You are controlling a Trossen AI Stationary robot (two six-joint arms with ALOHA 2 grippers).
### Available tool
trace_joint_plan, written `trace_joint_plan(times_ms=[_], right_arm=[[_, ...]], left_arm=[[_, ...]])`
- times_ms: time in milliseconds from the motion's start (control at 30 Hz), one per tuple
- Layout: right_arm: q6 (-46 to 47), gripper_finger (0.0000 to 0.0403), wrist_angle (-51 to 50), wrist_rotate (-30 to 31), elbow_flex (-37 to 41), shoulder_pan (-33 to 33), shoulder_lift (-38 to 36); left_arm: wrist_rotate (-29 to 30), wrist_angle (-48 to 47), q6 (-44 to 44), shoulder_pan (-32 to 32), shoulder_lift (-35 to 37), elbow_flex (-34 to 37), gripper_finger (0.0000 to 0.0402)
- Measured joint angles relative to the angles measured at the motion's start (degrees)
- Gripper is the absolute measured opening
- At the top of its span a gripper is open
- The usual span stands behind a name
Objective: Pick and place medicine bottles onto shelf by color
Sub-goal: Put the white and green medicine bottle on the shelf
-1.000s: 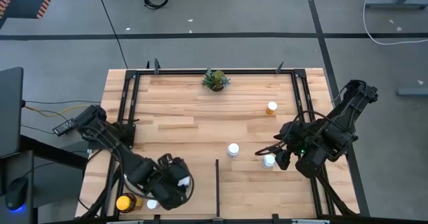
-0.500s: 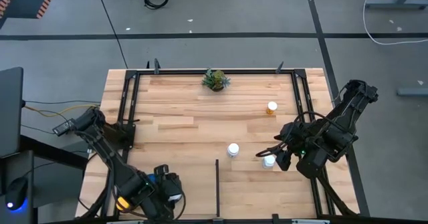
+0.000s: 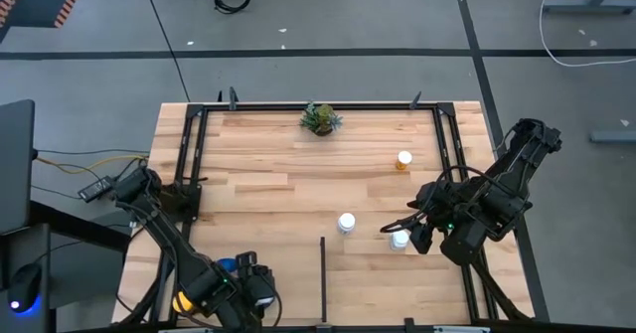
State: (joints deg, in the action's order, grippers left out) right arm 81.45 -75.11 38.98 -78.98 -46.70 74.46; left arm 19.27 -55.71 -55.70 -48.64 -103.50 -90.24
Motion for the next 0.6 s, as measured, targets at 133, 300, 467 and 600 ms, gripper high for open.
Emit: trace_joint_plan(times_ms=[133,300,467,600], right_arm=[[0.02,0.0276,0.0,0.0,0.0,0.0,0.0],[0.07,0.0276,-0.01,0.0,0.0,0.0,0.0],[0.11,0.0276,-0.02,0.0,0.0,0.0,0.0],[0.14,0.0276,-0.02,0.0,0.0,0.0,0.0]], left_arm=[[0.02,-0.41,0.0,0.02,0.0,0.0,0.0258],[0.06,-1.34,-0.25,-0.19,0.0,-0.02,0.0259],[-0.79,-1.67,-0.45,-0.52,0.0,-0.02,0.028],[-3.98,-1.67,-0.09,-0.5,0.0,-0.02,0.0294]])
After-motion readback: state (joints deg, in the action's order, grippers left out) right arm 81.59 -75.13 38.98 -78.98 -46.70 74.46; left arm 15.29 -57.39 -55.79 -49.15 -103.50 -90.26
